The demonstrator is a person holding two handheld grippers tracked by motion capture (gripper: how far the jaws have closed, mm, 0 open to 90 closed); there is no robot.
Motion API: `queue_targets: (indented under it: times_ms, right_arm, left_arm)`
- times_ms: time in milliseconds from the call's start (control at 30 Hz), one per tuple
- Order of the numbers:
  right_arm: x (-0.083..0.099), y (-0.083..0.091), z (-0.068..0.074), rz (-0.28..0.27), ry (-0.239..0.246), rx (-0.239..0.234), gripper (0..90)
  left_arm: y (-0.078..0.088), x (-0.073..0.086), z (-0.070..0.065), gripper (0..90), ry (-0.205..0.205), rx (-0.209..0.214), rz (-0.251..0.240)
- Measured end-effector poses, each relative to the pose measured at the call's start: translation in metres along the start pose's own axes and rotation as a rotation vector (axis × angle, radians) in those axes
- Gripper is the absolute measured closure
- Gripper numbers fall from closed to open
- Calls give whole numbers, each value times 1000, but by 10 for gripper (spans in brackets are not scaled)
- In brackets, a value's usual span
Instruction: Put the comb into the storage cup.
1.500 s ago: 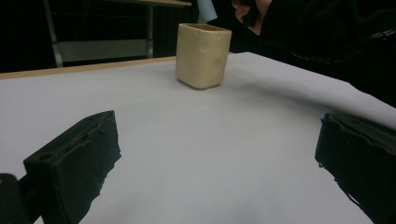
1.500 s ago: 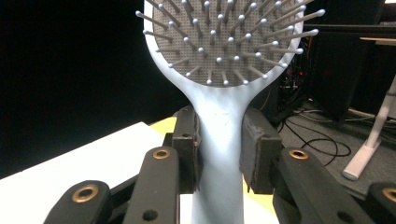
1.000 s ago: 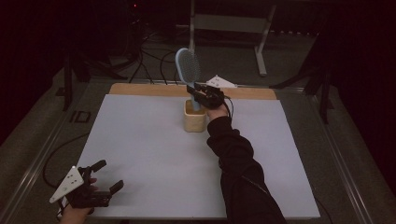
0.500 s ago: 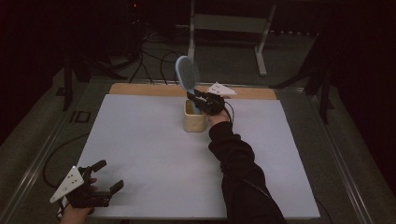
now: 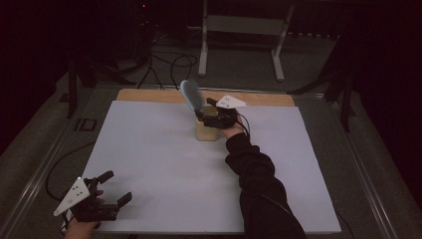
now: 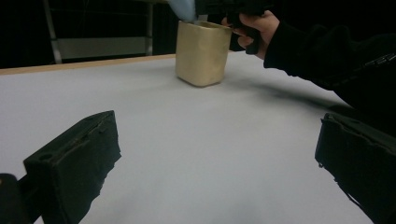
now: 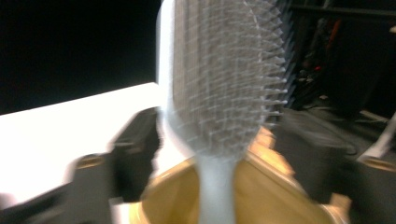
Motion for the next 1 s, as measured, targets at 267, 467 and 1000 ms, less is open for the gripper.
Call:
queue_targets:
  times_ms: [267, 467, 1000]
  right_arm:
    - [-6, 9, -6, -26, -41, -17, 97]
    - [-5, 11, -7, 24, -35, -42, 95]
    - [-12, 22, -11, 99, -44, -58, 95]
  left_arm:
    - [0, 0, 0, 0, -2, -3, 3]
    - [0, 0, 0, 0, -5, -3, 4]
    - [0, 0, -1, 0, -5, -5, 2]
Point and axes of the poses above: each handheld gripper's, and its own axes: y roughly backward along the jaws, x roughly out of its underside, z roughly to its left, the point moved 2 cm from there along -y, roughly forward along the jaws, and after that the axes turned 1 degree about y, right-handed, at the moved point
